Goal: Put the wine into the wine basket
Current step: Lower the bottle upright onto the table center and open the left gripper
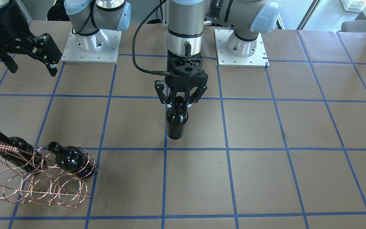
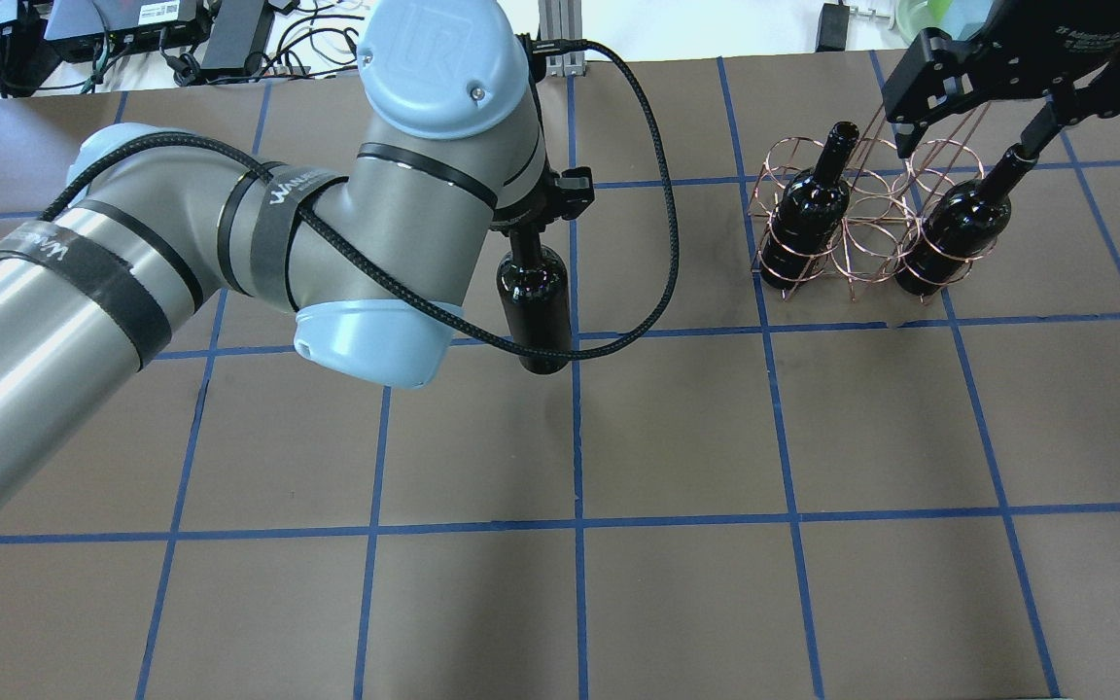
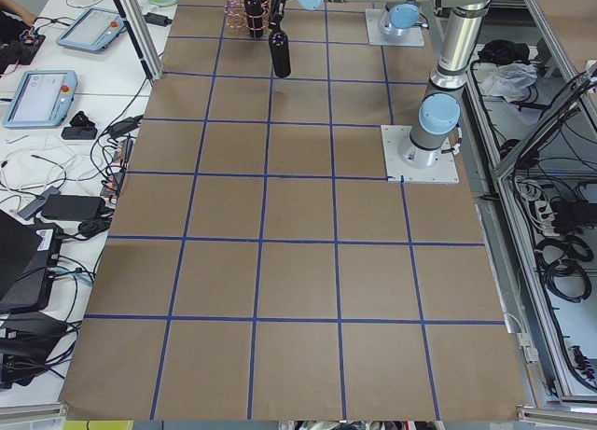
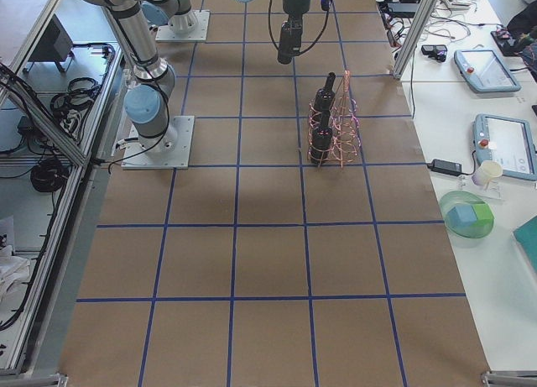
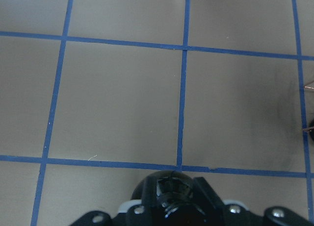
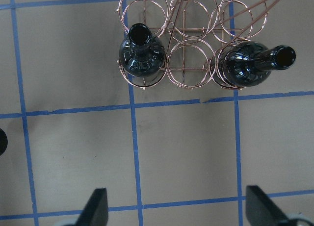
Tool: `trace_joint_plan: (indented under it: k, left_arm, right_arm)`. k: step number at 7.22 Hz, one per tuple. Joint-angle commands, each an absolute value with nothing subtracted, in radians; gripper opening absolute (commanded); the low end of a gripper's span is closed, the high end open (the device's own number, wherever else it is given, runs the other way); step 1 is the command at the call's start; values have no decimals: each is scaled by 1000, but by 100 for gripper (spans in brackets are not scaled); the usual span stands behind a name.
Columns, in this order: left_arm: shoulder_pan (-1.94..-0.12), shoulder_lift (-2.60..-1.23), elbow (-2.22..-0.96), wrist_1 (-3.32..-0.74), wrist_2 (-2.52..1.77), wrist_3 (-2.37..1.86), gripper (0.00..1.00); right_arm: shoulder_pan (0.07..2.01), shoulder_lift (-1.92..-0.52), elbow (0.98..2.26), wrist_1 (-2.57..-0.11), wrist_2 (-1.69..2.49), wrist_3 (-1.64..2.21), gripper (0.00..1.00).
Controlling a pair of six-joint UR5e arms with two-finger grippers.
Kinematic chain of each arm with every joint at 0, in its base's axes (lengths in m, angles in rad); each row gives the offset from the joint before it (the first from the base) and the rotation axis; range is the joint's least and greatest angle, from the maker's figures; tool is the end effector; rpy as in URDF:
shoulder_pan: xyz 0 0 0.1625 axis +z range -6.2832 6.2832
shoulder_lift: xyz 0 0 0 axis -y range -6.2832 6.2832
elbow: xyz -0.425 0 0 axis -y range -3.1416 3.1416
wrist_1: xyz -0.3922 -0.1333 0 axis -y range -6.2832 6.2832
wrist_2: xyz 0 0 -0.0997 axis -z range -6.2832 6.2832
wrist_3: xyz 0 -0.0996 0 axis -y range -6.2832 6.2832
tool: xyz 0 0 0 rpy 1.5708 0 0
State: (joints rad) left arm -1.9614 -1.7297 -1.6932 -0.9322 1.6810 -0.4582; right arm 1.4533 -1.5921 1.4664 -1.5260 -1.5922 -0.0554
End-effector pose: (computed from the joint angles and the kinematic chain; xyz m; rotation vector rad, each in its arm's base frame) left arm -0.3309 -0.4824 0.4154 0.1330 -3.0385 0.5695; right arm 0.0731 -0.4995 0.5454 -0.0979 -3.1093 0.1226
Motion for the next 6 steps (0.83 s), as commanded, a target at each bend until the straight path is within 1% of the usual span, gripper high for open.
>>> trace_joint_plan:
  k: [1,2,6]
  left_arm:
    - [-1959,-1747,-1754,-826,1683,-492,12]
    - [-1966,-1750,-1779,-795,1683,-498,12]
    - [-1971,-1736,-1813,-792,1683,-495,12]
  right_arm:
    - [1453,-1588,1470,-1531,-1592,-57,100]
    - [1453,-1588,1482,-1532,-1592,-55,100]
    - [1453,-1588,1488,-1534,-1588,-55,100]
